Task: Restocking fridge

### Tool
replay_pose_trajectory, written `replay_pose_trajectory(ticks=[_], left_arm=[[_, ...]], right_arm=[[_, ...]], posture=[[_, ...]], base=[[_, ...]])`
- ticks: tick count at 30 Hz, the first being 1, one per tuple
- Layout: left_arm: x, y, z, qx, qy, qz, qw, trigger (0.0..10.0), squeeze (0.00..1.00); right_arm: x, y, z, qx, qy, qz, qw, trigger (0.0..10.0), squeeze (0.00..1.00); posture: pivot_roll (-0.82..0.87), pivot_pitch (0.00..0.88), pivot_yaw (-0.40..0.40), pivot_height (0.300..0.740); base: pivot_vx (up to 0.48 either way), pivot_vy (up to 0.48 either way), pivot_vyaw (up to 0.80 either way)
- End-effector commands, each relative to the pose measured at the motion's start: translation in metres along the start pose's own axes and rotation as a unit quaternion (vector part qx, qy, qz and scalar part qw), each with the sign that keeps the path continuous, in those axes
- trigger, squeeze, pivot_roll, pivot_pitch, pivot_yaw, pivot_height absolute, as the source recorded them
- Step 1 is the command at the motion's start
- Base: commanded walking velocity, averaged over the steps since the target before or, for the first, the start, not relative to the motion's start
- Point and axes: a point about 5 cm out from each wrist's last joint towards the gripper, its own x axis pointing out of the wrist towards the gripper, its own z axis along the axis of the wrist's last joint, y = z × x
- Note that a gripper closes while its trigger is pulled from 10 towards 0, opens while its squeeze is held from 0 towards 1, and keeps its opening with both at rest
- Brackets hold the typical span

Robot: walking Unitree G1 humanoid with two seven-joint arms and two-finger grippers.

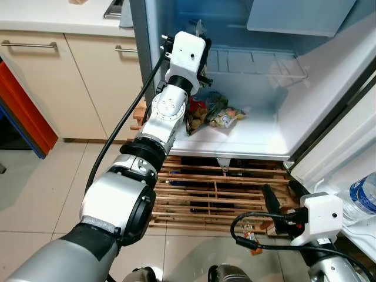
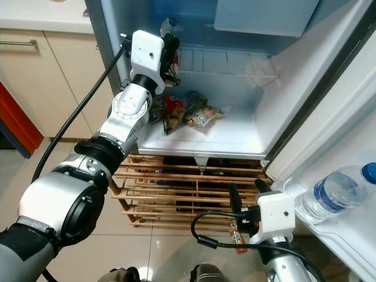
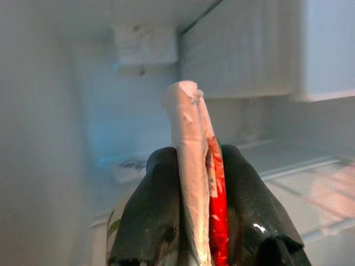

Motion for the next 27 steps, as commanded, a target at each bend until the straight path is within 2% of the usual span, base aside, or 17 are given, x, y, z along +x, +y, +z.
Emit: replay_pose_trajectory(ticks=[1,5,7,8,9,10,11,13,15,17,20,24,25,27], left_arm=[[-0.008,-0.014,0.000,-0.003,-0.016,-0.046,0.999,10.0,0.00],[-0.014,-0.023,0.005,-0.028,-0.031,-0.074,0.996,10.0,0.00],[-0.026,-0.034,0.009,-0.042,-0.037,-0.093,0.994,10.0,0.00],[-0.026,-0.034,0.009,-0.042,-0.037,-0.093,0.994,10.0,0.00],[-0.038,-0.039,0.013,-0.056,-0.036,-0.096,0.993,10.0,0.00],[-0.046,-0.038,0.013,-0.057,-0.030,-0.088,0.994,10.0,0.00],[-0.046,-0.038,0.013,-0.057,-0.030,-0.088,0.994,10.0,0.00],[-0.056,-0.032,0.013,-0.055,-0.016,-0.069,0.996,10.0,0.00],[-0.069,-0.019,0.015,-0.063,-0.003,-0.043,0.997,10.0,0.00],[-0.081,-0.012,0.021,-0.054,0.006,-0.036,0.998,10.0,0.00],[-0.096,-0.012,0.033,-0.038,0.016,-0.054,0.998,10.0,0.00],[-0.110,0.003,0.031,-0.010,0.042,-0.059,0.997,10.0,0.00],[-0.115,0.006,0.030,0.008,0.048,-0.073,0.996,10.0,0.00],[-0.117,0.005,0.030,0.007,0.048,-0.078,0.996,10.0,0.00]], right_arm=[[0.008,0.003,-0.001,0.008,-0.004,0.003,1.000,10.0,0.00],[0.018,0.006,0.000,0.012,-0.015,0.010,1.000,10.0,0.00],[0.031,0.009,-0.001,0.018,-0.026,0.015,0.999,10.0,0.00],[0.031,0.009,-0.001,0.018,-0.026,0.015,0.999,10.0,0.00],[0.043,0.010,0.001,0.023,-0.038,0.018,0.999,10.0,0.00],[0.049,0.011,0.002,0.024,-0.043,0.018,0.999,10.0,0.00],[0.049,0.011,0.002,0.024,-0.043,0.018,0.999,10.0,0.00],[0.058,0.009,0.004,0.031,-0.051,0.013,0.998,10.0,0.00],[0.063,0.004,0.008,0.041,-0.065,-0.007,0.997,10.0,0.00],[0.063,-0.008,0.014,0.047,-0.088,-0.062,0.993,10.0,0.00],[0.057,-0.031,0.014,0.055,-0.090,-0.151,0.983,10.0,0.00],[0.054,-0.038,0.018,0.041,-0.101,-0.162,0.981,10.0,0.00],[0.055,-0.038,0.019,0.039,-0.106,-0.160,0.981,10.0,0.00],[0.059,-0.035,0.020,0.041,-0.109,-0.151,0.982,10.0,0.00]], posture=[[-0.25,0.075,-0.014,0.740],[-0.22,0.049,-0.013,0.740],[-0.18,0.006,-0.005,0.740],[-0.18,0.006,-0.005,0.740],[-0.16,0.000,0.001,0.740],[-0.14,0.000,0.005,0.740],[-0.14,0.000,0.005,0.740],[-0.12,0.000,0.002,0.740],[-0.11,0.000,-0.005,0.740],[-0.09,0.000,-0.008,0.740],[-0.06,0.000,-0.015,0.740],[-0.06,0.000,-0.014,0.740],[-0.05,0.000,-0.014,0.740],[-0.05,0.000,-0.010,0.740]], base=[[0.000,0.000,0.00],[0.000,0.000,0.00],[0.000,0.000,0.00],[0.000,0.000,0.00],[0.000,0.000,0.00],[0.000,0.000,0.00],[0.000,0.000,0.00],[0.000,0.000,0.00],[0.000,0.000,0.00],[0.000,0.000,0.00],[0.000,0.000,0.00],[0.000,0.000,0.00],[0.000,0.000,0.00],[0.000,0.000,0.00]])
